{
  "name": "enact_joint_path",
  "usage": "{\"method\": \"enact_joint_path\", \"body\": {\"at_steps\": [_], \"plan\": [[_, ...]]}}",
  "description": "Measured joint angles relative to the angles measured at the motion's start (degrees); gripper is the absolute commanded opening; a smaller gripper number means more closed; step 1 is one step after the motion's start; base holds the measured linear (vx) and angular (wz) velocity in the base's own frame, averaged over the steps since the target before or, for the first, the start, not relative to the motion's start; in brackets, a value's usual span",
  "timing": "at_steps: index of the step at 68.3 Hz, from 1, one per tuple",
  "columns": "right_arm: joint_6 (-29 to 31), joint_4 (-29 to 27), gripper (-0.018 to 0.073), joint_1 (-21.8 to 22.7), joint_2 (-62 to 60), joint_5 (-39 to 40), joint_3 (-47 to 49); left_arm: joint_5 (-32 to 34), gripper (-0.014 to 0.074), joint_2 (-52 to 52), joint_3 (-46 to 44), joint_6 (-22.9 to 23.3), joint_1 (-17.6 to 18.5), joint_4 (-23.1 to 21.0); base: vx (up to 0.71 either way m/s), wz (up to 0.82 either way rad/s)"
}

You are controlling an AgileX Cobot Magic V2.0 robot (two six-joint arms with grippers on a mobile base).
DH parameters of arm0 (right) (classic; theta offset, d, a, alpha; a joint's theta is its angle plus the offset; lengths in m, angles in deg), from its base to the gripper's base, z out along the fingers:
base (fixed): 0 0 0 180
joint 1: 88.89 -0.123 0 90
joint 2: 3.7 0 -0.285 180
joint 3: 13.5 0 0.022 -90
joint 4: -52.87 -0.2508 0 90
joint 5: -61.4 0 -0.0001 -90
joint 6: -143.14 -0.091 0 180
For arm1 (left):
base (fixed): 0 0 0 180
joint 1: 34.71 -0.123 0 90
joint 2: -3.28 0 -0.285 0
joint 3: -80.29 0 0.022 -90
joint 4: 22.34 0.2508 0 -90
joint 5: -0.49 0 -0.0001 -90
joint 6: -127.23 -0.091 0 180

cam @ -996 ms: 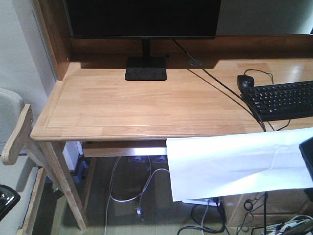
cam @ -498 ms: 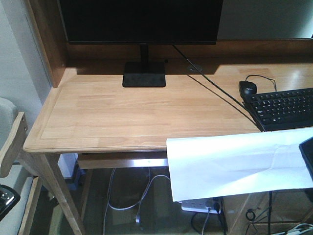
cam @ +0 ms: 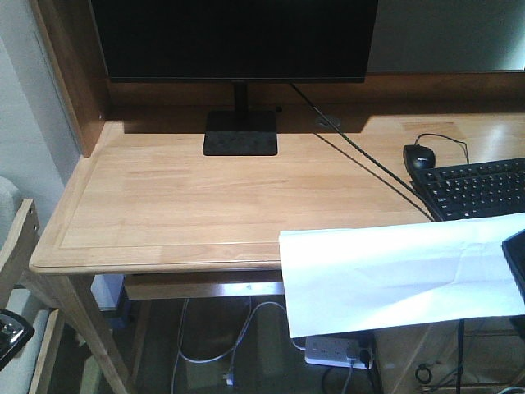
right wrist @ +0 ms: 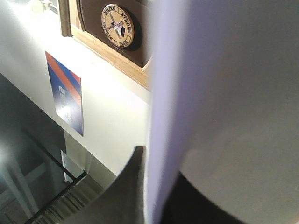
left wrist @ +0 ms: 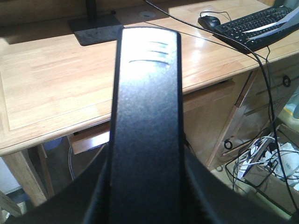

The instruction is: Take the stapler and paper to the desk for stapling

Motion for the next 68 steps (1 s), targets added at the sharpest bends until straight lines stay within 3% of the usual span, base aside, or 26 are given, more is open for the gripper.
{"method": "enact_joint_path", "body": {"at_steps": [68], "plan": [[0.0, 0.0, -0.0001, 0.0, 0.0, 0.0, 0.0, 0.0, -0.0006, 0.0, 0.0, 0.0, 0.0, 0.0, 0.05, 0.00]]}}
